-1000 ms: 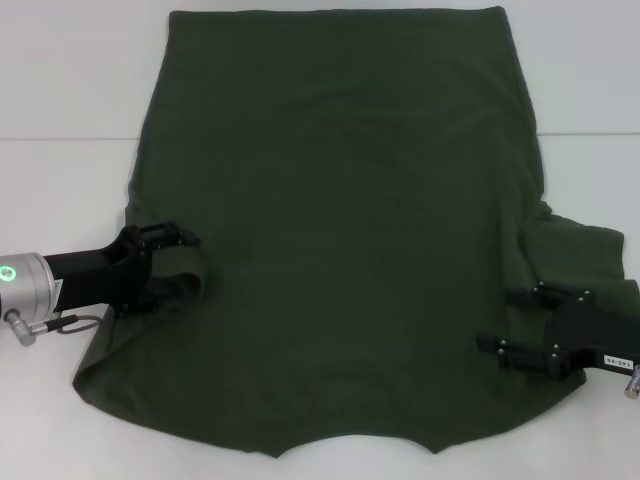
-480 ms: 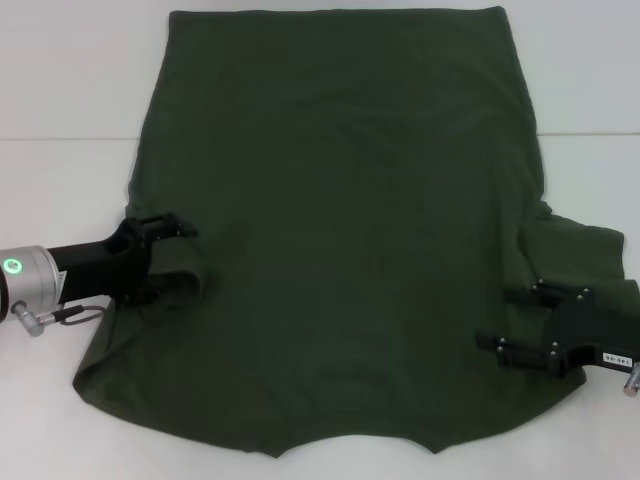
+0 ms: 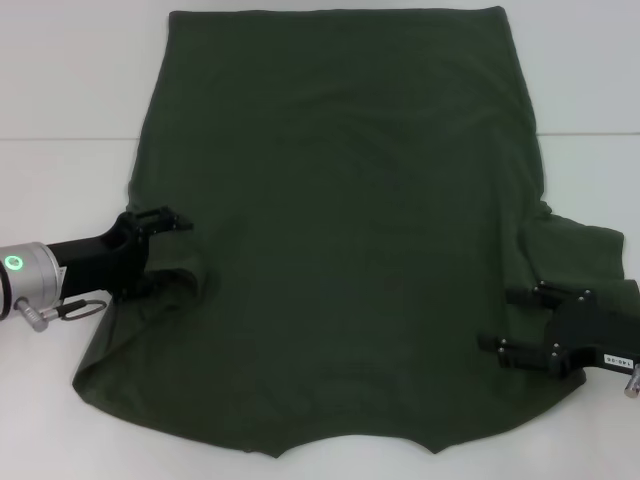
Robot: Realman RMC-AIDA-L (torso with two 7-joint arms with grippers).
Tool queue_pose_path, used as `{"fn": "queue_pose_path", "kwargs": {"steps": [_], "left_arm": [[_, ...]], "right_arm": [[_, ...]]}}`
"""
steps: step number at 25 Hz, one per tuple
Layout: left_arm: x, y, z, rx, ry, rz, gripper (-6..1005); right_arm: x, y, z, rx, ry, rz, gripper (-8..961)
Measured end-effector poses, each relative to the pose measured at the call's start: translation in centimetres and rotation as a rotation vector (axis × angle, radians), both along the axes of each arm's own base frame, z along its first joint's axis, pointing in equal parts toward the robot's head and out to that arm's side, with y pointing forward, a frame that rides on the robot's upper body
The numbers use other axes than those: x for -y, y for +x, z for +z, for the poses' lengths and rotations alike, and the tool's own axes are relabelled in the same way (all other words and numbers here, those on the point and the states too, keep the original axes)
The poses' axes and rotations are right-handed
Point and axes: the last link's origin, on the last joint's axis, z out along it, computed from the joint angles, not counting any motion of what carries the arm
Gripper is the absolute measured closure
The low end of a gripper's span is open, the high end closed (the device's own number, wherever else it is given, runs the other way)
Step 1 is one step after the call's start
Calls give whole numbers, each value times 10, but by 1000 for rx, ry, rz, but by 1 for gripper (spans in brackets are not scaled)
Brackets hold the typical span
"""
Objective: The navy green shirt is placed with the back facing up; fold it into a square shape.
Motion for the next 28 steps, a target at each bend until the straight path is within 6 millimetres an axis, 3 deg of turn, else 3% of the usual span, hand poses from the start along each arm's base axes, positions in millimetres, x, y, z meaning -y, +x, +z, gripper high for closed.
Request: {"fn": "queue_pose_path", "kwargs": {"steps": [5,11,15,20,25,28], "left_arm": [[-10,6,-2,-29,75,-36,200],[-38,63,-15,-32,117,-259,201],[-43,82,-22,-48,94,-343,203],[-38,79,-17,-39,81,-359,204],[-26,55,18,-13,160,-350,204],[-15,53,33,-48,171,-455,205]], "right_arm": [[1,1,0,-1,0,-3,129],[3,2,0,-5,-2,-6,129],[4,2,-1,-7,-4,-6,129],[5,2,-1,-11,-5,-8,129],[6,3,-1,-13,-4,-11,129],[5,3,1,-24,-2,-28,129]]}}
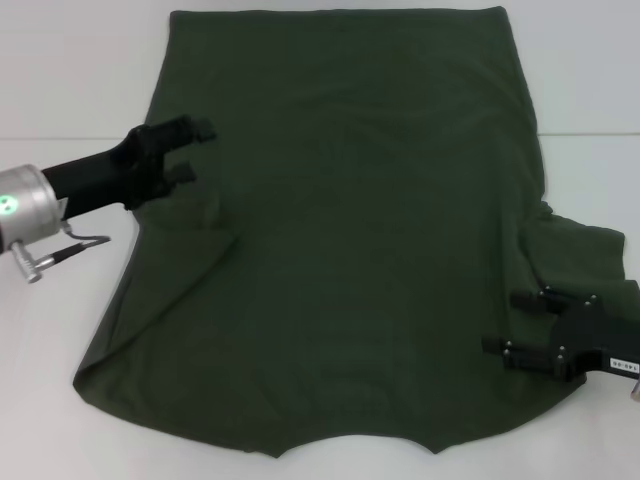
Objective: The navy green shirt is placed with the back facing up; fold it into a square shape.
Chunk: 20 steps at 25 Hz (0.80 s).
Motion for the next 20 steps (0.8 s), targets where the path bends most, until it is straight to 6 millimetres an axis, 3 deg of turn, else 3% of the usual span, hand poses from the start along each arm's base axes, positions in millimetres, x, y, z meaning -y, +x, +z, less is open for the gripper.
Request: {"fn": "queue_pose_path", "kwargs": {"steps": [7,10,17,20], "left_arm": [[13,-8,17,-90,-11,-89,205],[17,-8,18,-116,-9,-136,205],[37,9,14,-256,33,-526,197],[52,4,14,-376,47,-696,193]], "right_arm": [[-6,-2,6,-34,-11,-61,129],[-11,-4,19,-75,-13,-136,129],[-21,-23,95,-215,-79,-421,129],[-24,-26,124,-224,-87,-588,129]]}}
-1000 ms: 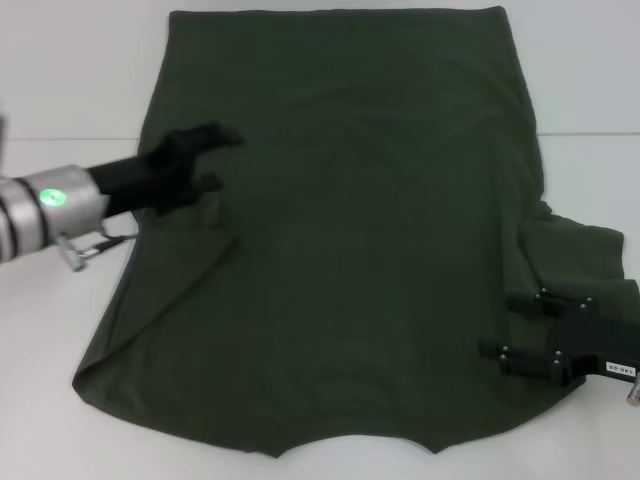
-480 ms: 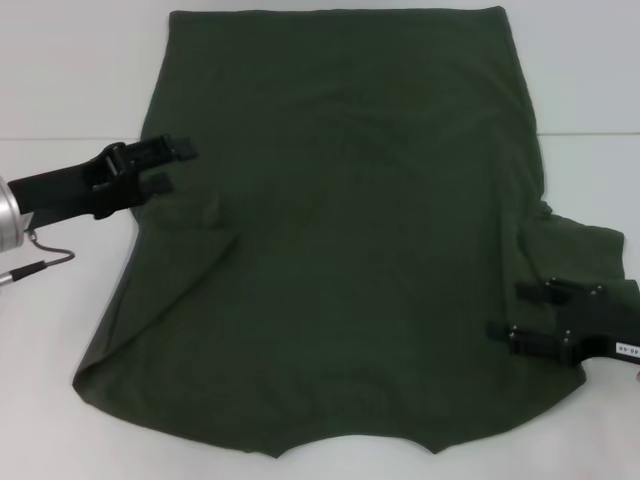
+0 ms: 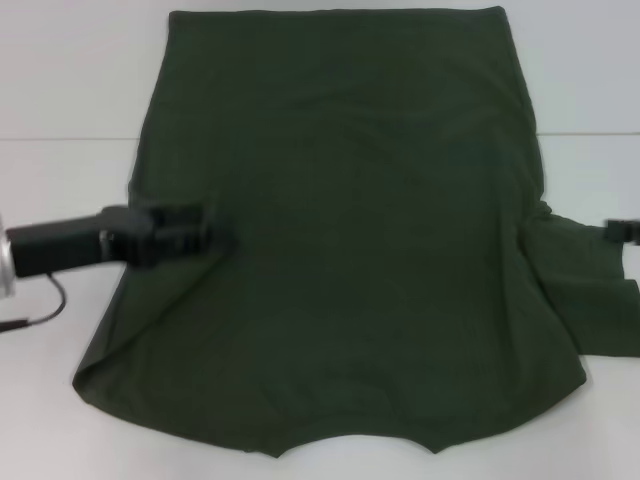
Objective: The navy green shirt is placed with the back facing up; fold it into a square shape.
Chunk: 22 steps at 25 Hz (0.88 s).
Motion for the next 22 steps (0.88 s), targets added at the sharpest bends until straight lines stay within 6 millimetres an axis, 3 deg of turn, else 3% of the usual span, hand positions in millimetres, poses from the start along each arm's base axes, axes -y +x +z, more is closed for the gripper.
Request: {"fn": "queue_pose_path", "kwargs": {"steps": [4,9,13,22], "left_arm": [[16,-12,0,-104,33,-123,192],[31,-20,-3,-163,61,-233,192],[35,-21,-9,-192,32,-265,193],[43,-19,-15,-209,5,-338,192]], "right_arm": [[4,-1,34,26,-9,-211,129],[12,4,61,172,-33,-411,129],[10,7,59,231,-60,-458,129],[-11,21,30,246,-111,-479,129]]}}
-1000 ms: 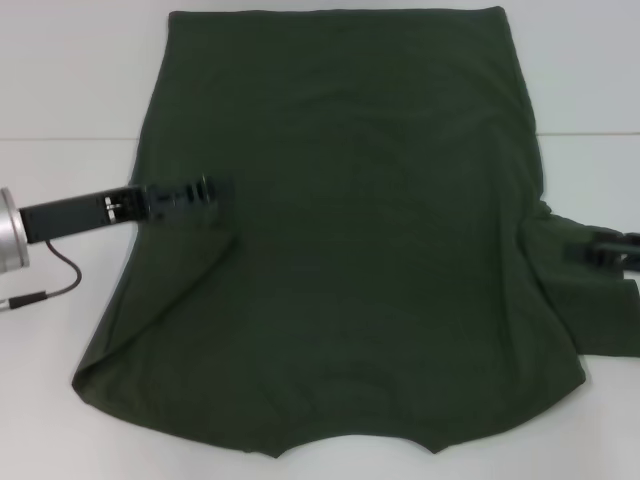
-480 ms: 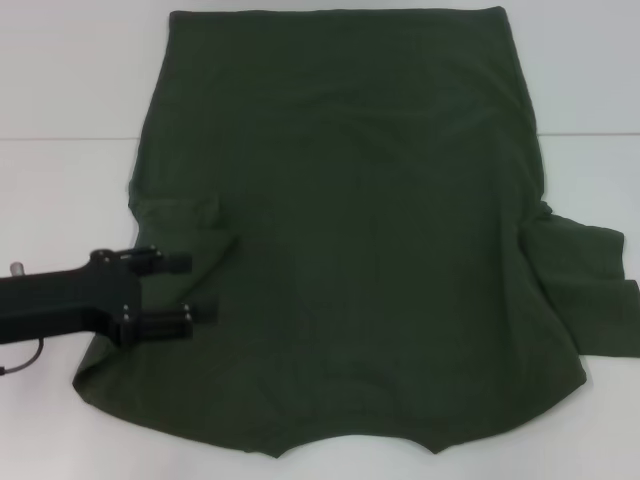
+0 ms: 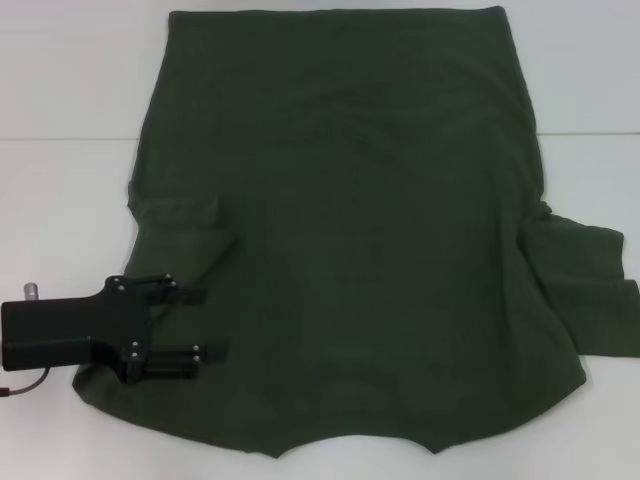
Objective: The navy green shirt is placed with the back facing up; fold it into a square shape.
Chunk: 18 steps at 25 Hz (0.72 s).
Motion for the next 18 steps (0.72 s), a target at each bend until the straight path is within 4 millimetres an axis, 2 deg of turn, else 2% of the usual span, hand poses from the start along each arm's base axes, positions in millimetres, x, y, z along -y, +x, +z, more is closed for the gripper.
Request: {"fn": "queue_pose_path", "kwargs": {"steps": [10,18], "left_arm": [[3,0,-3,6,5,-11,192],[5,-2,-3,10,10,-4,193]], "right_arm": [[-26,-3,-30,19,-35,25,129],[-36,-3,-47,72,-61,51,129]]}}
